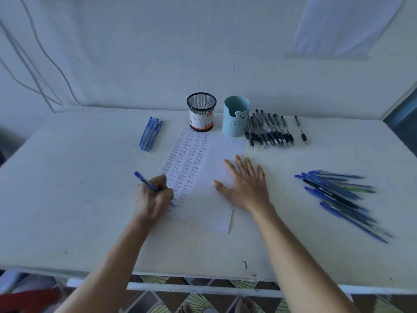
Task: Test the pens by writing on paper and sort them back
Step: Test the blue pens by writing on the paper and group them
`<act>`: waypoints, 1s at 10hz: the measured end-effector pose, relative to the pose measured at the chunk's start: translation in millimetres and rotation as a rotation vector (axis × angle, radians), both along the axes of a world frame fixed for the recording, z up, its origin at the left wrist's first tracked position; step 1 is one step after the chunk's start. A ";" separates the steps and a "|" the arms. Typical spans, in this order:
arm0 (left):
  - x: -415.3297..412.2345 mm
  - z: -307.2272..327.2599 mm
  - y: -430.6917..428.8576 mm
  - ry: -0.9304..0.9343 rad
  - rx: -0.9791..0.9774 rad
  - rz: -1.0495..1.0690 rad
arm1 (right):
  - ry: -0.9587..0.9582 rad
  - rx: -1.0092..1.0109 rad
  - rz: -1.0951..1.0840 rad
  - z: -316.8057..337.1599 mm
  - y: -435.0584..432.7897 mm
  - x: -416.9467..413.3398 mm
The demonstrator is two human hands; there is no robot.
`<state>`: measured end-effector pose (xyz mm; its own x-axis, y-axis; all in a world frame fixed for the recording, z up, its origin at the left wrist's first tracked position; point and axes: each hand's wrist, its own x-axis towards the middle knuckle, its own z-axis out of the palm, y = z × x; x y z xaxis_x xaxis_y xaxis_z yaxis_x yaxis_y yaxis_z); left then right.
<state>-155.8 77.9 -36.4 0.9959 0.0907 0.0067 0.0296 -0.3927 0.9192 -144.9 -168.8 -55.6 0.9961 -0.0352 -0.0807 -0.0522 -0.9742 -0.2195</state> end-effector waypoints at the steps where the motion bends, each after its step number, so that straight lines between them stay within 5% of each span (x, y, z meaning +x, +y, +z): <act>1: -1.2 0.3 0.0 -0.025 0.084 -0.024 | 0.005 0.000 0.008 -0.3 0.4 -0.1; 10: -0.8 -3.6 -3.5 -0.048 0.068 -0.094 | 0.020 -0.004 0.009 0.9 -0.1 -1.0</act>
<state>-156.6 74.4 -40.0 0.9983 -0.0058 0.0579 -0.0543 -0.4530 0.8898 -145.9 -168.9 -54.7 0.9946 -0.0268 -0.1004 -0.0479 -0.9755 -0.2145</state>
